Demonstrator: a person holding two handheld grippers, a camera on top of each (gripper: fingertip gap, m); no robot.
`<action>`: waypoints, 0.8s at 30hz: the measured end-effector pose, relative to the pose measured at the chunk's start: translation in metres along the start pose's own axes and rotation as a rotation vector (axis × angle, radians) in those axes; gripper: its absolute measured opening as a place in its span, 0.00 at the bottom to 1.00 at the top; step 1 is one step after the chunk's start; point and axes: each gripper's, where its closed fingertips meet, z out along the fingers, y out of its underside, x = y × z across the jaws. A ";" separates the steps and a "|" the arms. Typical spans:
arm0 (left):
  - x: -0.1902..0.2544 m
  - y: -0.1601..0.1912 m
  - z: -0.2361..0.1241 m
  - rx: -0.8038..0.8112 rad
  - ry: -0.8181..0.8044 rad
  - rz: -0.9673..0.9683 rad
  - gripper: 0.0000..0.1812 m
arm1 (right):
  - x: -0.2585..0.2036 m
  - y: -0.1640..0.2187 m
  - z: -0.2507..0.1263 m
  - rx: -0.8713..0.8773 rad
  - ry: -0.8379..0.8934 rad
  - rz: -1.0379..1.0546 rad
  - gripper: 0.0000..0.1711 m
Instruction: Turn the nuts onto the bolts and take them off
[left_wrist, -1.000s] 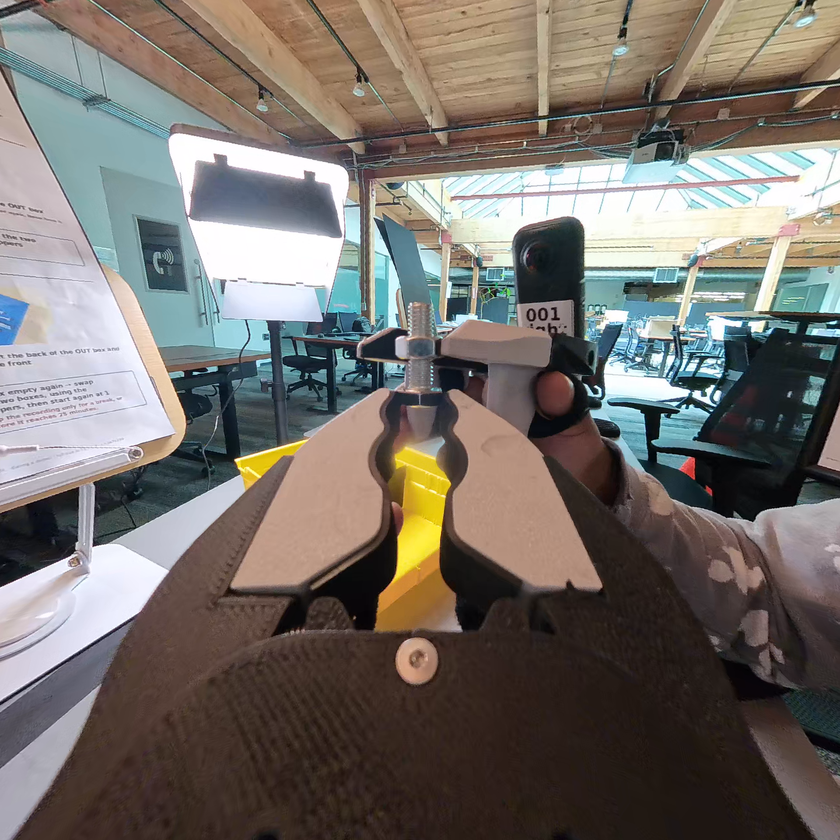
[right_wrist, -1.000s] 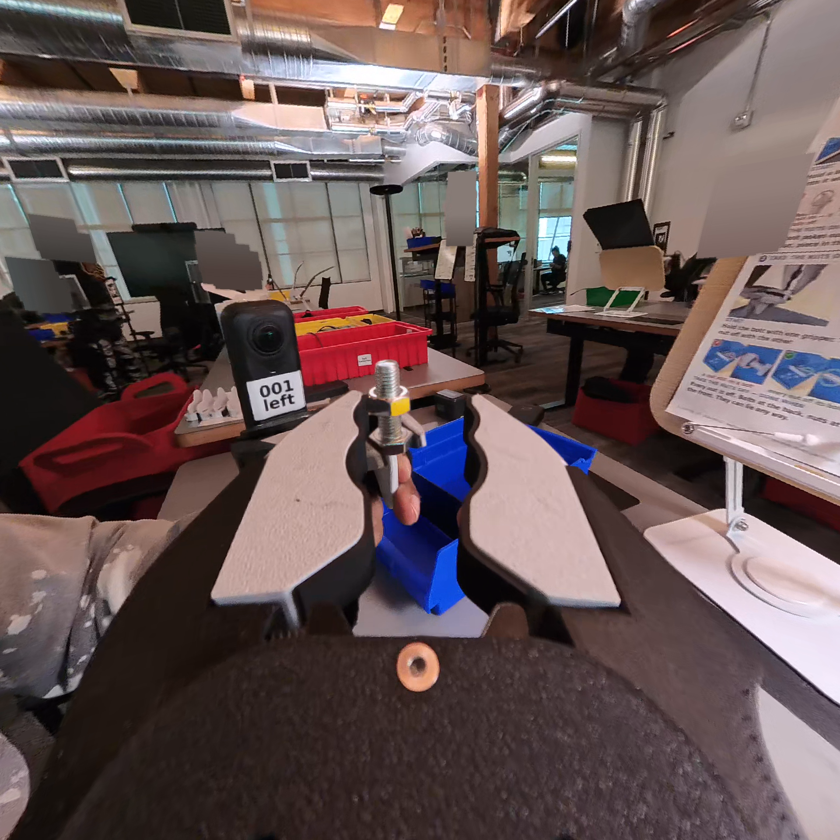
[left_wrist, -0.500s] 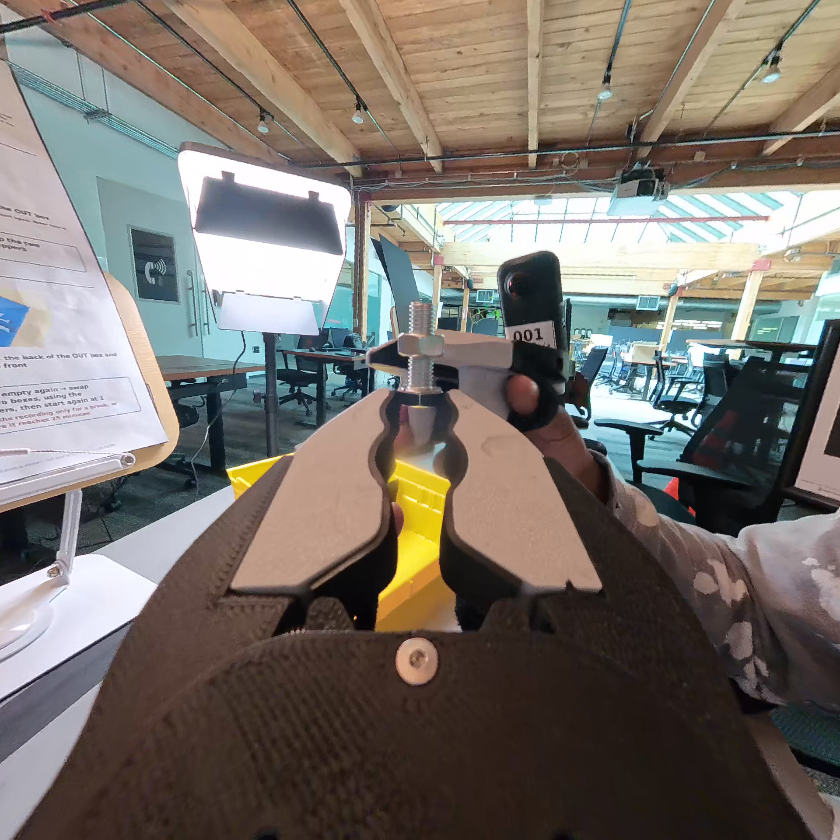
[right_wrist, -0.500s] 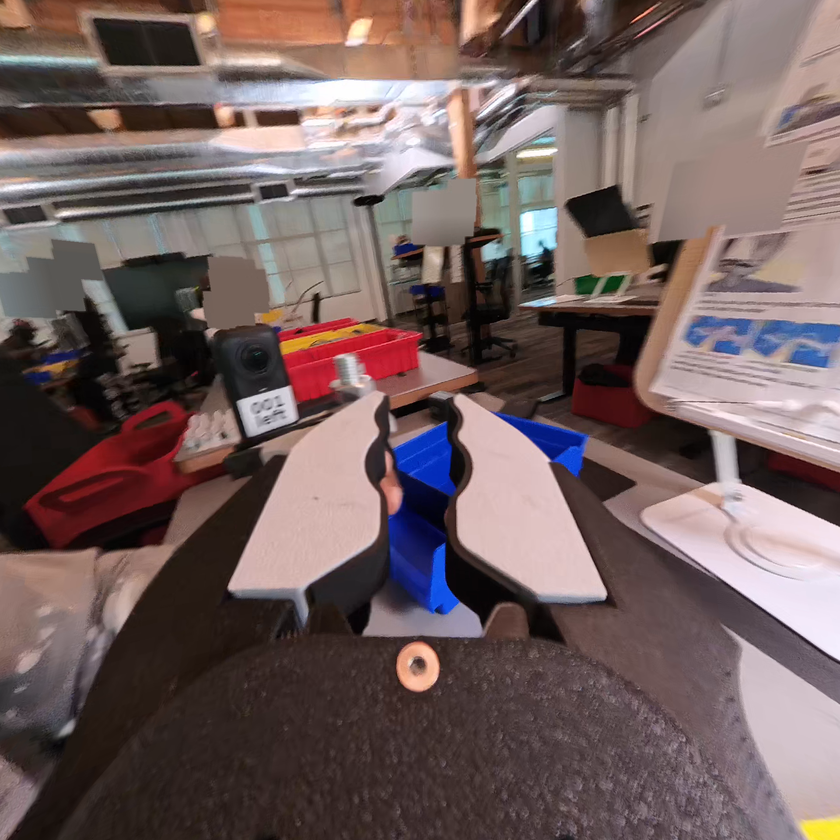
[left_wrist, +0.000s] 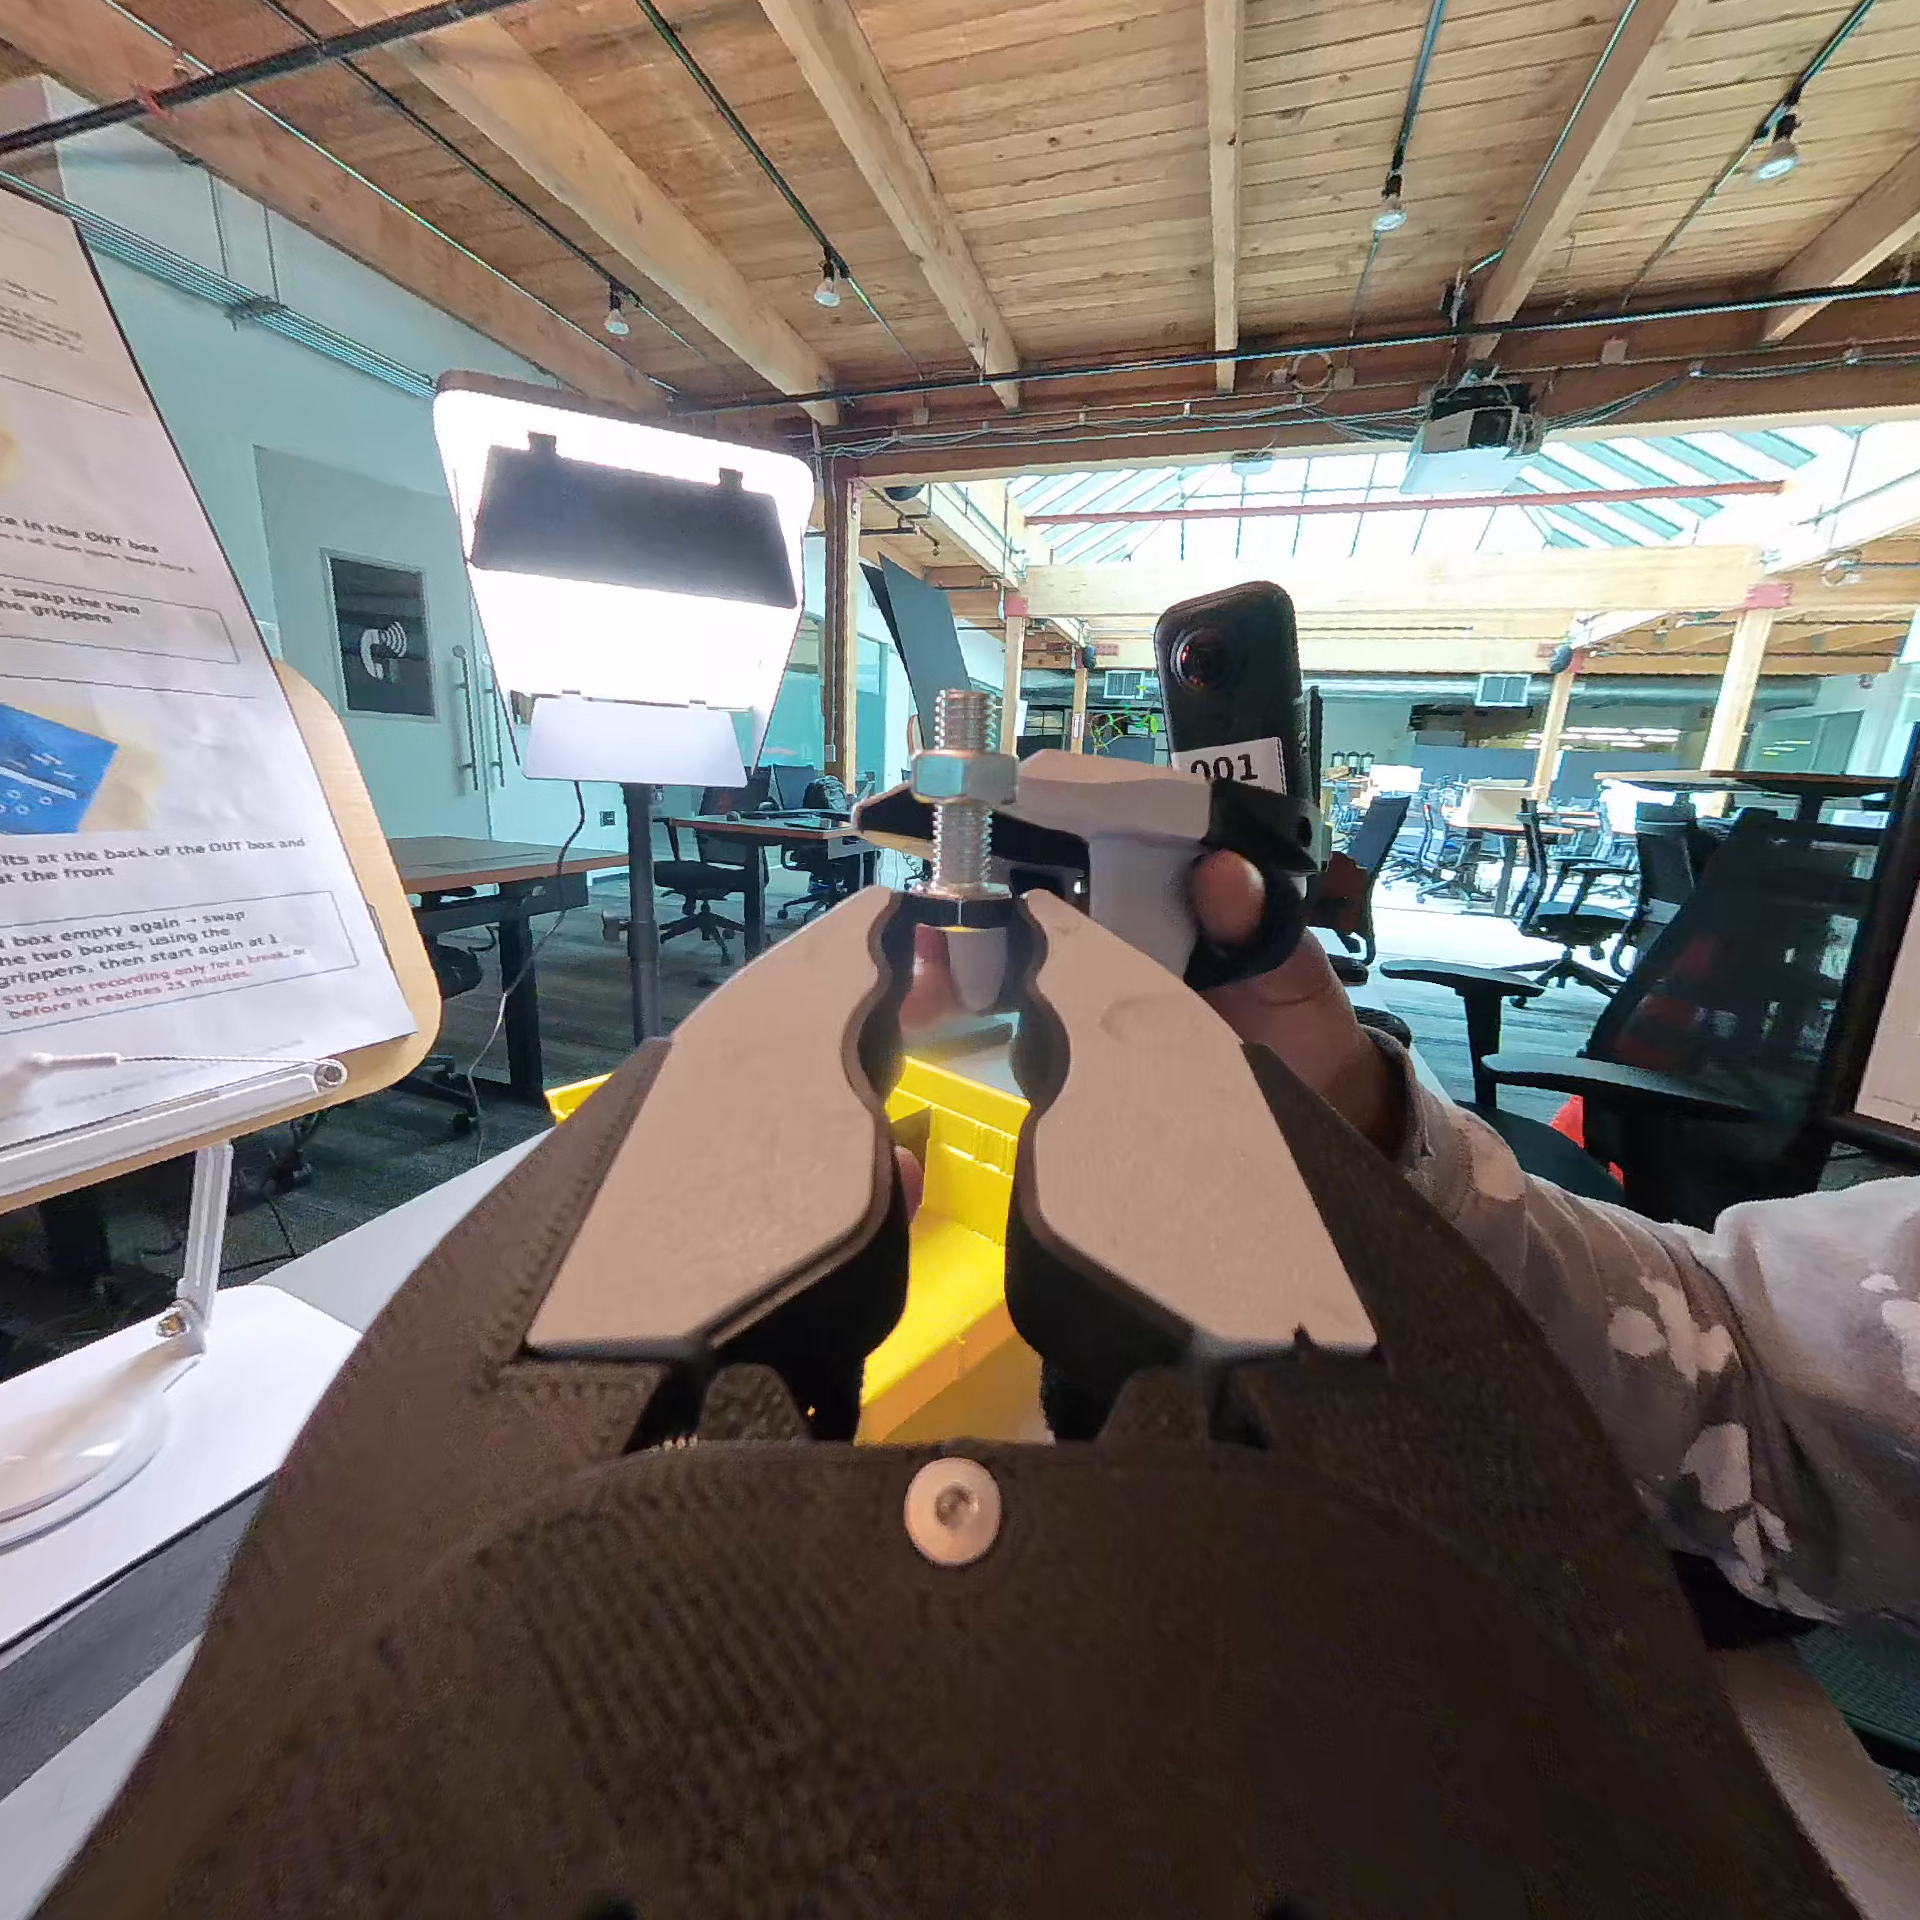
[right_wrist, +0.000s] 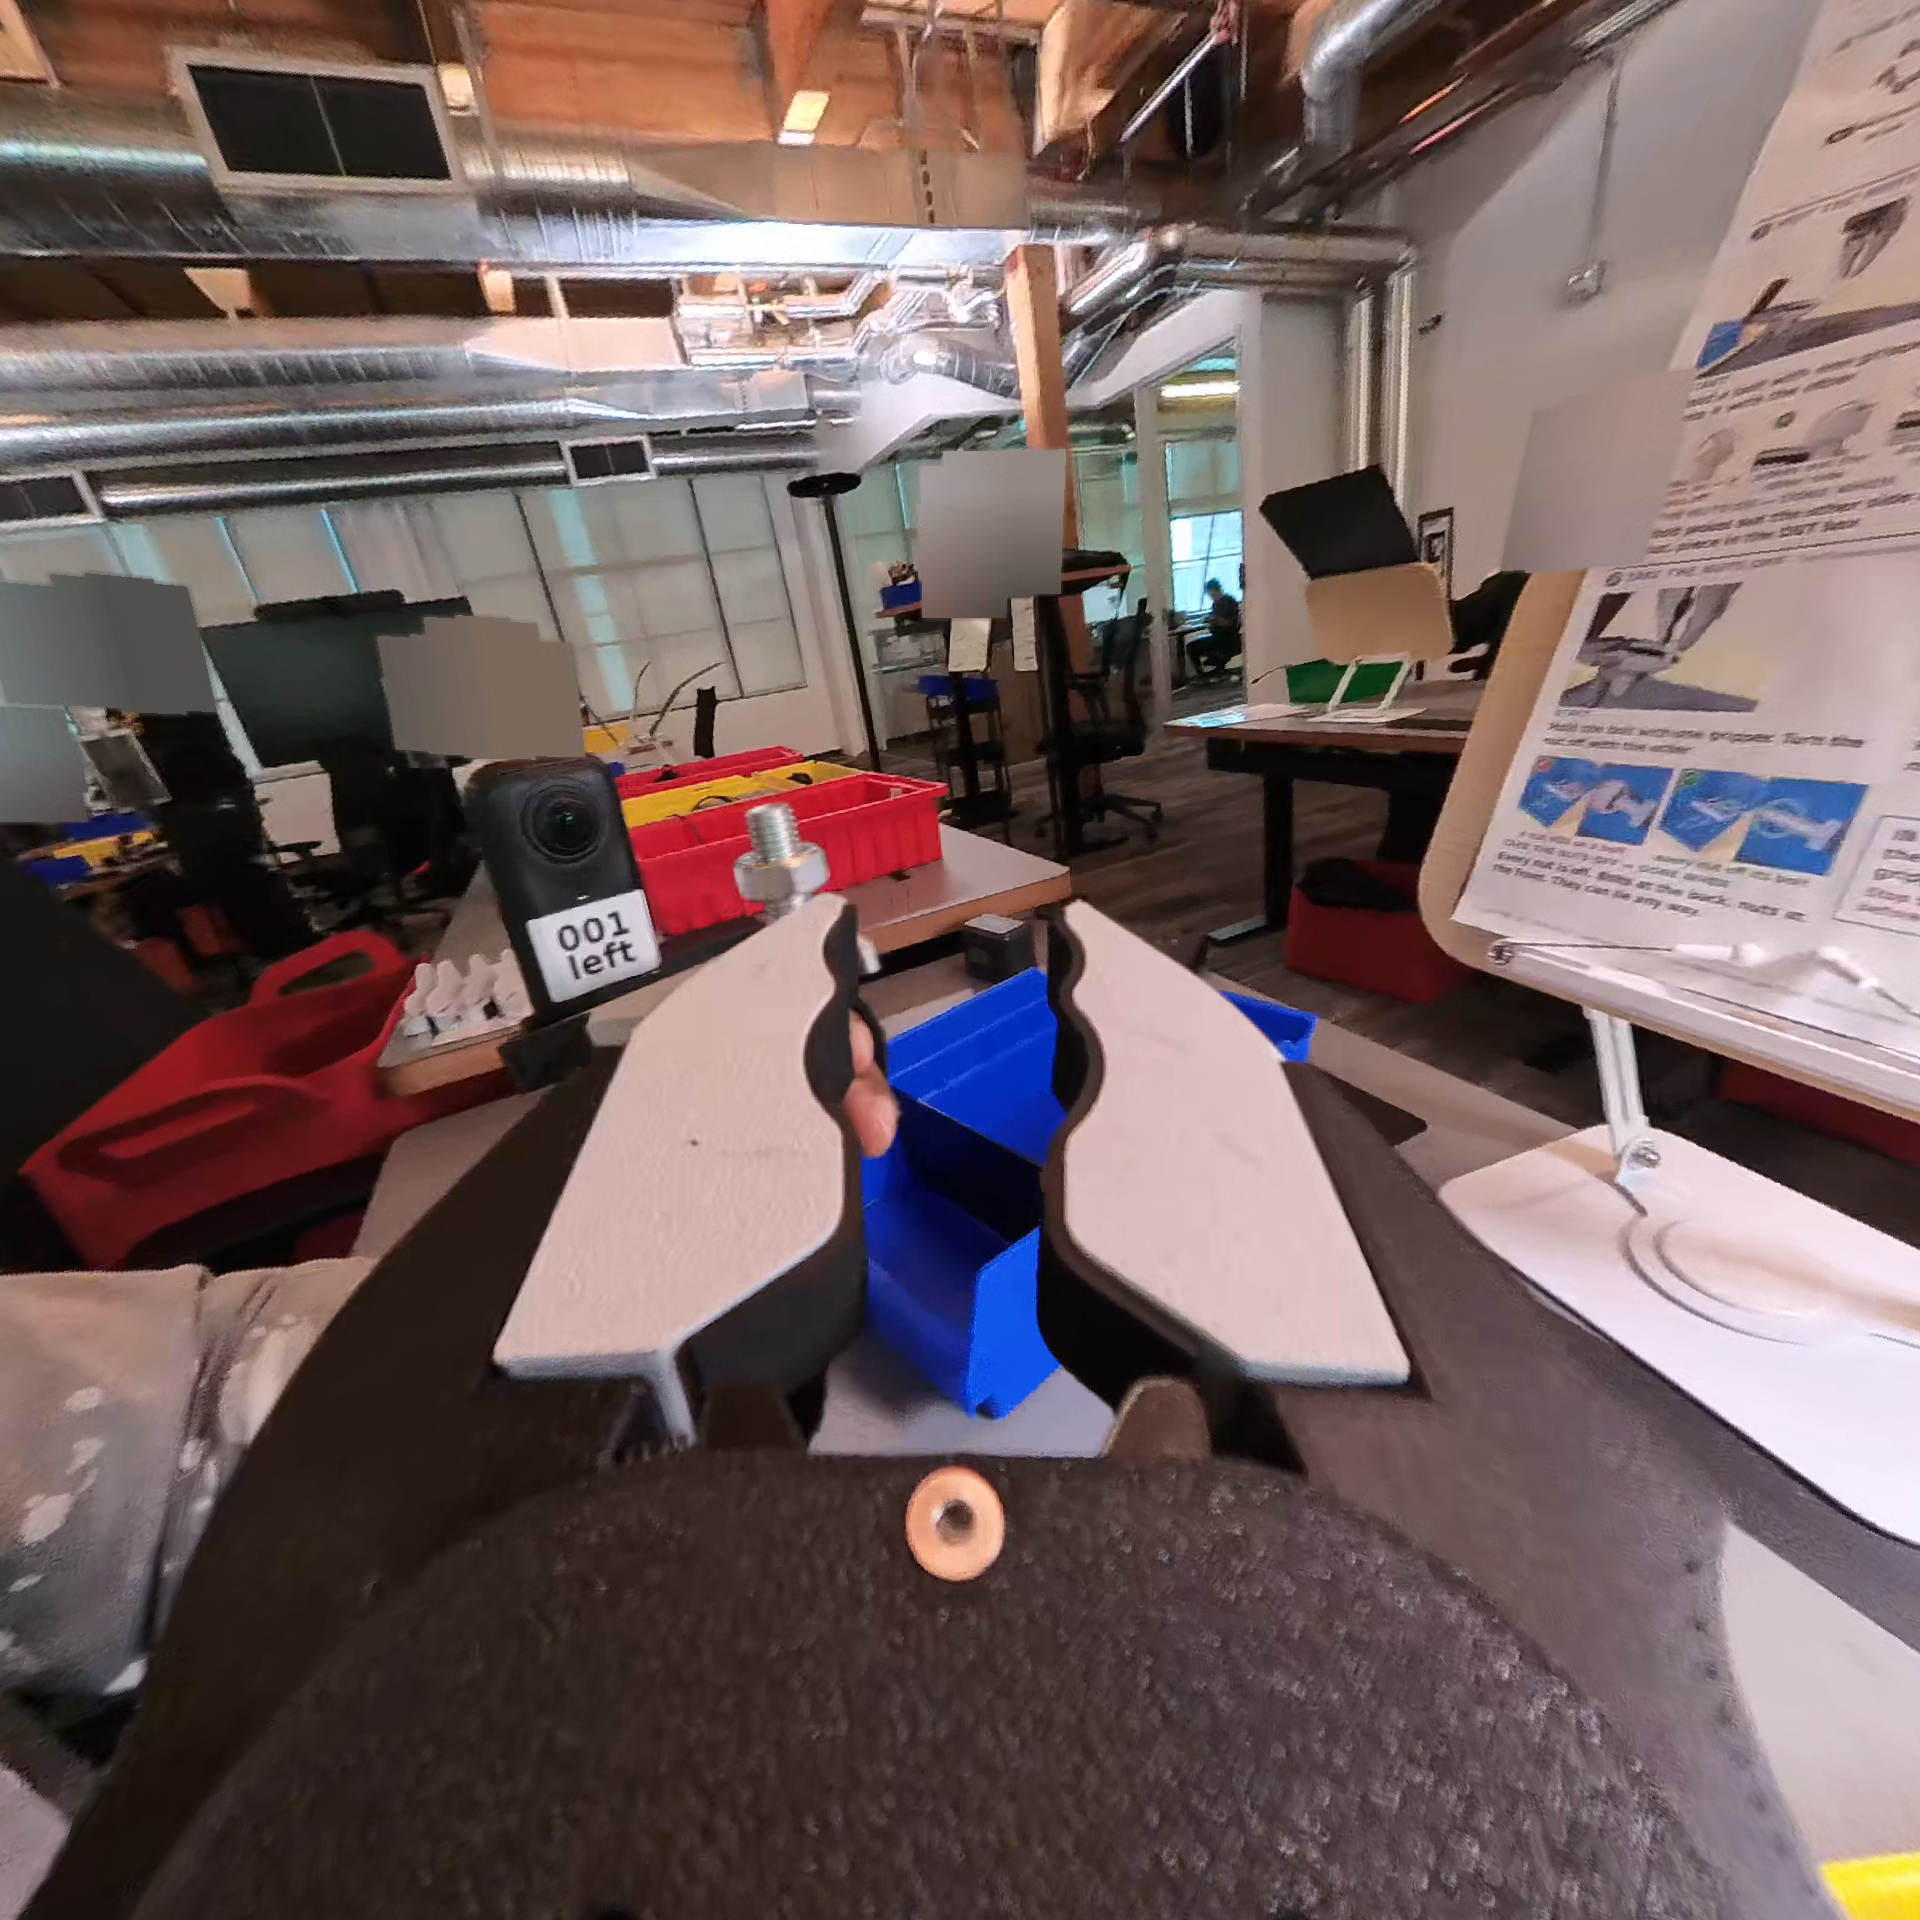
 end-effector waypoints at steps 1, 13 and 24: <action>0.001 0.001 0.001 -0.003 0.003 -0.002 0.10 | -0.005 0.000 0.001 0.000 -0.018 -0.003 0.22; 0.007 -0.003 0.001 0.002 0.017 0.000 0.10 | 0.002 -0.009 -0.006 0.025 0.013 -0.014 0.22; 0.010 -0.003 0.002 0.001 0.035 0.001 0.10 | 0.004 -0.007 -0.005 0.041 0.019 -0.024 0.17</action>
